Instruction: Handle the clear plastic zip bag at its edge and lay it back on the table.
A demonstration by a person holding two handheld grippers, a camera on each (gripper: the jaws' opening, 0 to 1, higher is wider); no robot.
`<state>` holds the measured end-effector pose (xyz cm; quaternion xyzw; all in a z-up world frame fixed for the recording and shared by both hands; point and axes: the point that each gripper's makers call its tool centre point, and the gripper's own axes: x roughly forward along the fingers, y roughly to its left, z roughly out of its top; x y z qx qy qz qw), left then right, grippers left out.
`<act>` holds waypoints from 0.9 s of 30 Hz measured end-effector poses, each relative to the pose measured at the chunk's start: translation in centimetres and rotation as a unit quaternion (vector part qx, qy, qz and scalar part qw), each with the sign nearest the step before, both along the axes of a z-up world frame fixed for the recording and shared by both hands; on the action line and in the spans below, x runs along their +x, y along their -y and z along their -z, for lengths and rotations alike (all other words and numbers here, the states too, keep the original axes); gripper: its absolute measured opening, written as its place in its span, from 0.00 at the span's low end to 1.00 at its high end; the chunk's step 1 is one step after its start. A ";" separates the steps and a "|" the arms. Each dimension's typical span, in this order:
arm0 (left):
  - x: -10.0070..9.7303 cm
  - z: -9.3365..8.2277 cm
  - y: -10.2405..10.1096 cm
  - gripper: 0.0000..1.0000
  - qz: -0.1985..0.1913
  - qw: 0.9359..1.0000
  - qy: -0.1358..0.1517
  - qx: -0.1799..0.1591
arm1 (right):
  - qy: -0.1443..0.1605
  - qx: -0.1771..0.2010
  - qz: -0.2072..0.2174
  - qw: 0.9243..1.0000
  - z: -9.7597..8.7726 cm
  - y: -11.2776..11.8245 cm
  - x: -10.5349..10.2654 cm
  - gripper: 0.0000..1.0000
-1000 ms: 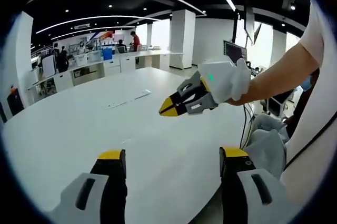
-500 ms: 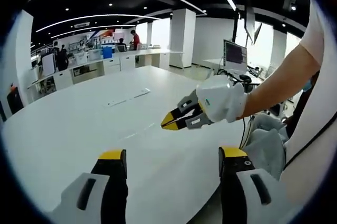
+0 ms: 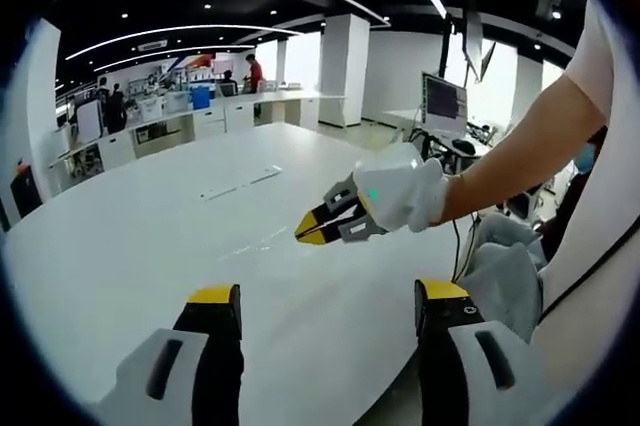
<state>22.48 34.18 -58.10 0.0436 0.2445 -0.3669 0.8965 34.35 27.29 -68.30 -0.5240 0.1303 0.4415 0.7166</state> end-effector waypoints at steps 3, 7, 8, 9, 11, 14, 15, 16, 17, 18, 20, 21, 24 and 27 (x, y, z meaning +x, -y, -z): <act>0.1 0.1 0.0 0.69 0.002 1.000 -0.001 0.002 | -0.003 0.003 0.001 1.000 0.1 0.0 0.4 0.00; 0.1 0.2 0.0 0.69 0.001 1.000 -0.003 0.001 | -0.005 0.000 0.000 1.000 0.5 0.0 0.6 0.00; 0.1 0.2 0.0 0.69 0.002 1.000 -0.003 0.002 | -0.006 -0.002 -0.001 1.000 0.7 0.0 0.7 0.00; 0.2 0.2 0.0 0.69 0.002 1.000 -0.003 0.002 | -0.007 -0.002 0.000 1.000 0.8 0.0 0.8 0.00; 0.2 0.3 0.0 0.69 0.002 1.000 -0.005 0.002 | -0.006 -0.003 -0.001 1.000 0.8 -0.1 1.0 0.00; 0.2 0.3 0.0 0.68 0.001 1.000 -0.005 0.003 | -0.007 -0.004 0.001 1.000 1.0 -0.1 1.3 0.00; 0.2 0.3 -0.1 0.68 0.001 1.000 -0.006 0.003 | -0.011 -0.005 0.003 1.000 1.2 0.0 1.3 0.00; 0.2 0.4 -0.1 0.68 0.001 1.000 -0.006 0.003 | -0.012 -0.005 0.003 1.000 1.3 0.0 1.3 0.00; 0.3 0.3 -0.1 0.68 0.000 1.000 -0.006 0.002 | -0.012 -0.007 0.002 1.000 1.3 0.0 1.3 0.00; 0.3 0.3 -0.1 0.68 0.000 1.000 -0.006 0.002 | -0.015 -0.003 0.003 1.000 1.4 0.0 1.2 0.00; 0.3 0.4 -0.1 0.68 -0.001 1.000 -0.008 0.003 | -0.014 -0.005 -0.002 1.000 1.5 -0.2 1.2 0.00; 0.3 0.5 -0.1 0.68 0.000 1.000 -0.008 0.003 | -0.017 -0.003 0.000 1.000 1.6 -0.2 1.1 0.00; 0.3 0.5 0.0 0.68 0.001 1.000 -0.009 0.003 | -0.020 0.002 0.002 1.000 1.6 -0.3 1.0 0.00; 0.3 0.6 0.0 0.68 0.000 1.000 -0.009 0.002 | -0.024 0.004 0.003 1.000 1.7 -0.3 0.8 0.00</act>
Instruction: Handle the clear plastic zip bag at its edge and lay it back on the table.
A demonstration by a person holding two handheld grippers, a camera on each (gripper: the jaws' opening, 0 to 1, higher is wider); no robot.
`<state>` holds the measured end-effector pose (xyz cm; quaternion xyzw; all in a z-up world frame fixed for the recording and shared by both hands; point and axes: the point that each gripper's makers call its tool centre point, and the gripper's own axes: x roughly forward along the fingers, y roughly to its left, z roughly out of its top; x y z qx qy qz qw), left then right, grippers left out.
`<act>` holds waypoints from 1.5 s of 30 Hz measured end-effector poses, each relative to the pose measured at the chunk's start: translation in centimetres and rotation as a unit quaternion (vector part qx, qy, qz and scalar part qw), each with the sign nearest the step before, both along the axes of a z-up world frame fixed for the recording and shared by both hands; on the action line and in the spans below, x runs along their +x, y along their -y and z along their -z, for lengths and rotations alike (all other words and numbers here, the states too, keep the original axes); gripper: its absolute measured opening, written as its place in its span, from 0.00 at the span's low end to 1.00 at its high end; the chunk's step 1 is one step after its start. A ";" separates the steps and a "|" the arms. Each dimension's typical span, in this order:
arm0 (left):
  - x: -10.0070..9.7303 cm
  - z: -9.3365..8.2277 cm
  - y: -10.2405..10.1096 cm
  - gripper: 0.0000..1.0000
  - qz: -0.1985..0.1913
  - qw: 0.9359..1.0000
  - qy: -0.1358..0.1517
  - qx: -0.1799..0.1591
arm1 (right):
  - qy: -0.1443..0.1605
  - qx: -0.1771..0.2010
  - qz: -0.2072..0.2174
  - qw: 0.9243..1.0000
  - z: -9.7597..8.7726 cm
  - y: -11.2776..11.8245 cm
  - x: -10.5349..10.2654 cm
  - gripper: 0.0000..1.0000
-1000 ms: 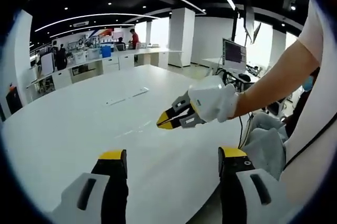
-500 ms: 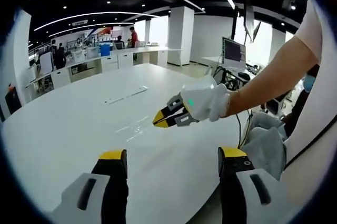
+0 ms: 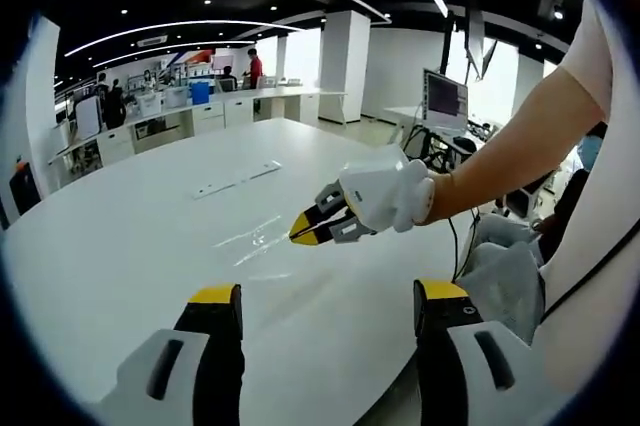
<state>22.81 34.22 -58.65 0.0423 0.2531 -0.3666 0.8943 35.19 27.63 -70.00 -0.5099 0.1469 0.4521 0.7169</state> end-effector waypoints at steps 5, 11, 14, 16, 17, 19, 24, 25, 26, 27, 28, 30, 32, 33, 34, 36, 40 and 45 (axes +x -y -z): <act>-0.1 0.0 0.0 0.68 0.000 1.000 -0.001 0.000 | -0.013 0.005 0.005 1.000 0.4 0.2 -0.4 0.02; -0.2 0.1 -0.1 0.68 -0.001 1.000 -0.001 0.000 | -0.023 0.003 0.003 1.000 1.0 0.2 -0.8 0.06; -0.2 0.1 -0.1 0.68 -0.002 1.000 -0.001 0.000 | -0.029 0.003 0.006 1.000 1.2 0.3 -1.0 0.07; -0.2 0.1 -0.1 0.68 -0.001 1.000 -0.001 -0.001 | -0.032 0.003 0.006 0.999 1.3 0.4 -1.1 0.07; -0.2 0.2 -0.1 0.68 -0.001 1.000 -0.001 0.000 | -0.034 0.003 0.006 0.999 1.4 0.4 -1.1 0.07; -0.2 0.1 -0.1 0.68 -0.002 1.000 -0.001 -0.001 | -0.038 0.002 0.002 0.999 1.5 0.4 -1.4 0.08; -0.2 0.2 -0.1 0.68 -0.001 1.000 -0.001 -0.002 | -0.050 0.004 0.002 0.999 2.0 0.3 -1.7 0.09; -0.2 0.2 -0.1 0.68 -0.002 1.000 -0.001 -0.002 | -0.053 0.006 0.001 0.999 2.0 0.2 -1.8 0.09; -0.3 0.3 -0.1 0.68 -0.002 1.000 -0.002 -0.002 | -0.054 0.006 0.000 0.999 2.0 0.2 -1.9 0.09; -0.3 0.3 -0.2 0.68 -0.002 1.000 -0.002 -0.001 | -0.057 0.003 0.000 0.998 2.2 0.2 -2.0 0.09; -0.3 0.3 -0.2 0.68 -0.002 1.000 -0.002 -0.001 | -0.059 0.000 -0.001 0.998 2.3 0.2 -2.0 0.09; -0.3 0.3 -0.2 0.67 -0.002 1.000 -0.002 -0.001 | -0.060 0.000 -0.001 0.998 2.4 0.1 -2.1 0.09; -0.3 0.3 -0.2 0.67 -0.003 1.000 -0.002 -0.002 | -0.063 -0.001 -0.003 0.998 2.5 0.1 -2.2 0.10; -0.3 0.3 -0.2 0.67 -0.003 1.000 -0.002 -0.002 | -0.064 -0.002 -0.002 0.998 2.5 0.1 -2.3 0.10; -0.3 0.3 -0.3 0.67 -0.003 1.000 -0.002 -0.002 | -0.070 0.002 0.001 0.998 2.6 0.1 -2.3 0.10; -0.3 0.3 -0.3 0.67 -0.003 1.000 -0.002 -0.002 | -0.070 -0.002 -0.001 0.998 2.7 0.2 -2.4 0.10; -0.3 0.3 -0.2 0.67 -0.003 1.000 -0.001 -0.002 | -0.075 -0.001 0.000 0.997 2.8 0.3 -2.6 0.11; -0.3 0.3 -0.3 0.67 -0.005 1.000 -0.001 -0.003 | -0.078 -0.007 -0.003 0.997 3.0 0.4 -2.8 0.12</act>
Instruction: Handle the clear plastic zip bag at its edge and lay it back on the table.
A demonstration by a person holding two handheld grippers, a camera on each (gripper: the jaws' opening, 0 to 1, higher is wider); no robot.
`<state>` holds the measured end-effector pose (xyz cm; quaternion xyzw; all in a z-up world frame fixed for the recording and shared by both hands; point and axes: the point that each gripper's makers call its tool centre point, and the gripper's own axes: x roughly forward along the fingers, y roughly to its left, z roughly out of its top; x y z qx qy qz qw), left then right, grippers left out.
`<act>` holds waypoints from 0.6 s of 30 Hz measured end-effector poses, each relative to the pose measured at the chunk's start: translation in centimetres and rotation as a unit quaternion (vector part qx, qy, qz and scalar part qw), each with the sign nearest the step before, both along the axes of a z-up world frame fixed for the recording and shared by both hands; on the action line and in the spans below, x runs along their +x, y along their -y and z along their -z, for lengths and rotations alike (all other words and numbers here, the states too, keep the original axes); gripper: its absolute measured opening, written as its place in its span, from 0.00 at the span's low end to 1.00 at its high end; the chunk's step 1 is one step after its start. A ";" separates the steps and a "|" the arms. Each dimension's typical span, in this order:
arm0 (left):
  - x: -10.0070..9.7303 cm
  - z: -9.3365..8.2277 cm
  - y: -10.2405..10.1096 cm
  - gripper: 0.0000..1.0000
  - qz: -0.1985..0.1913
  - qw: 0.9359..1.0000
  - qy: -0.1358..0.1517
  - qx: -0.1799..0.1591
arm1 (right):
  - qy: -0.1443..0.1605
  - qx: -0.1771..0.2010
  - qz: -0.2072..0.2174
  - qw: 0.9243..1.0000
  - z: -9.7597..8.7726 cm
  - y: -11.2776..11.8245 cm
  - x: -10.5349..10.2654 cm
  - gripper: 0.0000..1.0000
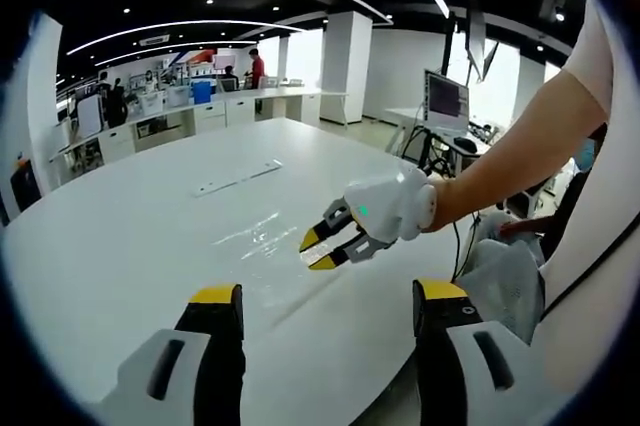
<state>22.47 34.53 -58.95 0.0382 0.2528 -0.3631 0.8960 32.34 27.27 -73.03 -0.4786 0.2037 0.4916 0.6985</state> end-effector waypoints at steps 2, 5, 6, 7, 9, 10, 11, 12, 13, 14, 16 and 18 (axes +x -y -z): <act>-0.1 0.1 0.0 0.67 0.000 1.000 -0.001 0.000 | -0.005 0.003 0.000 1.000 0.1 -0.1 -0.2 0.13; -0.2 0.2 0.0 0.67 0.001 1.000 -0.002 0.001 | -0.009 0.004 0.001 1.000 0.1 -0.2 -0.2 0.13; -0.2 0.2 0.0 0.67 0.001 1.000 -0.002 0.001 | -0.009 0.004 0.001 1.000 0.1 -0.3 -0.1 0.13; -0.2 0.2 -0.1 0.67 0.001 1.000 -0.002 0.001 | -0.008 0.002 0.000 1.000 0.2 -0.4 -0.1 0.13; -0.2 0.2 -0.1 0.67 0.000 1.000 -0.001 0.001 | -0.013 0.004 0.001 1.000 0.3 -0.5 -0.1 0.13; -0.2 0.2 -0.1 0.67 0.000 1.000 -0.001 0.001 | -0.014 0.004 0.000 1.000 0.3 -0.6 -0.2 0.13; -0.2 0.2 -0.1 0.67 -0.001 1.000 -0.001 0.001 | -0.017 0.003 -0.001 1.000 0.4 -0.7 -0.3 0.13; -0.2 0.2 -0.1 0.67 -0.001 1.000 -0.002 0.002 | -0.019 0.004 -0.002 1.000 0.4 -0.8 -0.3 0.13; -0.2 0.2 -0.2 0.67 -0.002 1.000 -0.002 0.001 | -0.021 0.005 -0.001 1.000 0.5 -0.8 -0.3 0.13; -0.2 0.2 -0.2 0.67 -0.002 1.000 -0.002 0.001 | -0.020 0.003 -0.002 1.000 0.5 -0.8 -0.3 0.13; -0.2 0.2 -0.1 0.67 -0.002 1.000 -0.002 0.001 | -0.022 0.006 0.000 1.000 0.5 -0.9 -0.3 0.13; -0.1 0.1 -0.1 0.67 -0.001 1.000 -0.002 0.002 | -0.023 0.009 0.002 1.000 0.4 -0.9 -0.4 0.13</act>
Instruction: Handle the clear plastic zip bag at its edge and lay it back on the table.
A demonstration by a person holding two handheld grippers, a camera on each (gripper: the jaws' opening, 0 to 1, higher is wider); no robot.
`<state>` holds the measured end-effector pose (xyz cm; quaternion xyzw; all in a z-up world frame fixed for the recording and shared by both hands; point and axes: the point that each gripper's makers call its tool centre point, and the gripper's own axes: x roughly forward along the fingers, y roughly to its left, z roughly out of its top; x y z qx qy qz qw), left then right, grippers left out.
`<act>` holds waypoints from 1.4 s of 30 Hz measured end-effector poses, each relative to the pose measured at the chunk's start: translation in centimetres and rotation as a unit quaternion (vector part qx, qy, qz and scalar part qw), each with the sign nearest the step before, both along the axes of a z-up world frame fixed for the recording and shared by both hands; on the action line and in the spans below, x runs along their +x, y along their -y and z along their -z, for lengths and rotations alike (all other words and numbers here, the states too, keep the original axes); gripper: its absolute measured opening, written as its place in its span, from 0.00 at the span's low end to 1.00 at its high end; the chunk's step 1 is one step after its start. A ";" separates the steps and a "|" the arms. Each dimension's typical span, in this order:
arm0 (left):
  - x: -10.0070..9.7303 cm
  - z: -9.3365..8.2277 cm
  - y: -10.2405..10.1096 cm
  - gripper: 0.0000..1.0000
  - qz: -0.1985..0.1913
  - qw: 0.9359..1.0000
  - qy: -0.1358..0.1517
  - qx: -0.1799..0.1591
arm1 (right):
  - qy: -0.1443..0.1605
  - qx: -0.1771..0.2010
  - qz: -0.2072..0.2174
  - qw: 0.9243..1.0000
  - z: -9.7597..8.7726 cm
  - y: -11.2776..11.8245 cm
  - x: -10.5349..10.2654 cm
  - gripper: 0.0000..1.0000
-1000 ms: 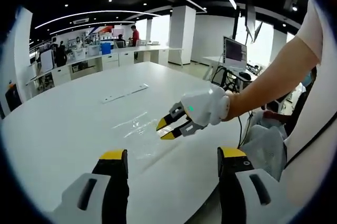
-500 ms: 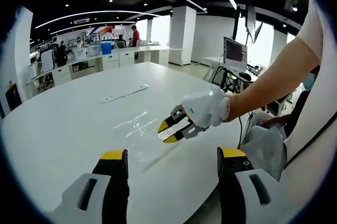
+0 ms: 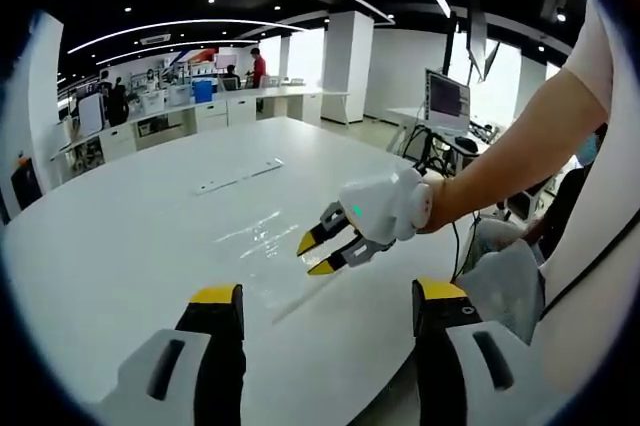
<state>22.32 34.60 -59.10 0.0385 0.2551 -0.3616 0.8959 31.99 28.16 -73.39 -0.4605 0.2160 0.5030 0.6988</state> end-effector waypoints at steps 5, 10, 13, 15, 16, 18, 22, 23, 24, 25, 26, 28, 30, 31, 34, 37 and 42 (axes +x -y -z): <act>0.0 0.0 0.1 0.67 0.002 1.000 0.000 0.000 | 0.000 0.004 0.001 1.000 -0.2 -0.1 0.1 0.13; 0.0 -0.1 0.1 0.67 0.000 1.000 0.001 0.000 | 0.001 0.006 -0.001 1.000 -0.5 -0.5 0.2 0.13; -0.1 0.0 0.0 0.67 -0.001 1.000 0.000 -0.001 | -0.004 0.010 -0.001 1.000 -0.6 -0.8 0.1 0.13; -0.1 0.1 -0.1 0.67 -0.002 1.000 0.000 0.000 | -0.003 0.010 -0.001 1.000 -0.6 -1.1 0.1 0.13; -0.1 0.1 -0.1 0.67 -0.002 1.000 -0.001 0.000 | -0.003 0.006 -0.003 1.000 -0.5 -1.1 0.1 0.13; -0.2 0.0 0.0 0.67 -0.002 1.000 0.000 -0.001 | -0.006 0.006 -0.002 1.000 -0.3 -1.0 0.0 0.13; -0.2 -0.1 0.0 0.67 -0.001 1.000 0.001 -0.001 | -0.011 0.000 -0.002 1.000 0.1 -0.4 -0.5 0.13; -0.2 0.0 0.0 0.67 -0.001 1.000 0.001 -0.001 | -0.013 0.001 -0.001 1.000 0.1 -0.2 -0.6 0.13; -0.2 0.0 0.0 0.67 -0.001 1.000 0.000 -0.001 | -0.014 0.002 0.000 1.000 0.1 -0.1 -0.7 0.13; -0.2 0.0 0.0 0.67 0.000 1.000 0.001 -0.001 | -0.017 0.007 0.003 1.000 0.0 0.0 -0.8 0.14; -0.2 0.0 0.1 0.67 0.001 1.000 0.001 -0.001 | -0.020 0.010 0.005 1.000 0.0 0.0 -1.0 0.14; -0.2 -0.1 0.3 0.67 0.004 1.000 0.001 -0.002 | -0.019 0.011 0.006 1.000 0.0 0.2 -1.1 0.15; -0.2 -0.1 0.5 0.67 0.006 1.000 0.002 -0.002 | -0.021 0.013 0.006 1.000 -0.1 0.2 -1.3 0.15; -0.2 -0.1 0.6 0.67 0.007 1.000 0.002 -0.002 | -0.020 0.013 0.006 1.000 -0.1 0.3 -1.3 0.16; -0.1 -0.3 0.7 0.67 0.010 1.000 0.005 -0.002 | -0.023 0.014 0.012 1.000 -0.2 0.7 -1.3 0.16; -0.1 -0.3 0.6 0.67 0.011 1.000 0.006 -0.002 | -0.023 0.014 0.019 0.999 -0.2 1.2 -1.4 0.17; -0.3 -0.3 0.6 0.67 0.012 1.000 0.006 0.000 | -0.025 0.016 0.025 0.999 -0.2 1.9 -1.7 0.17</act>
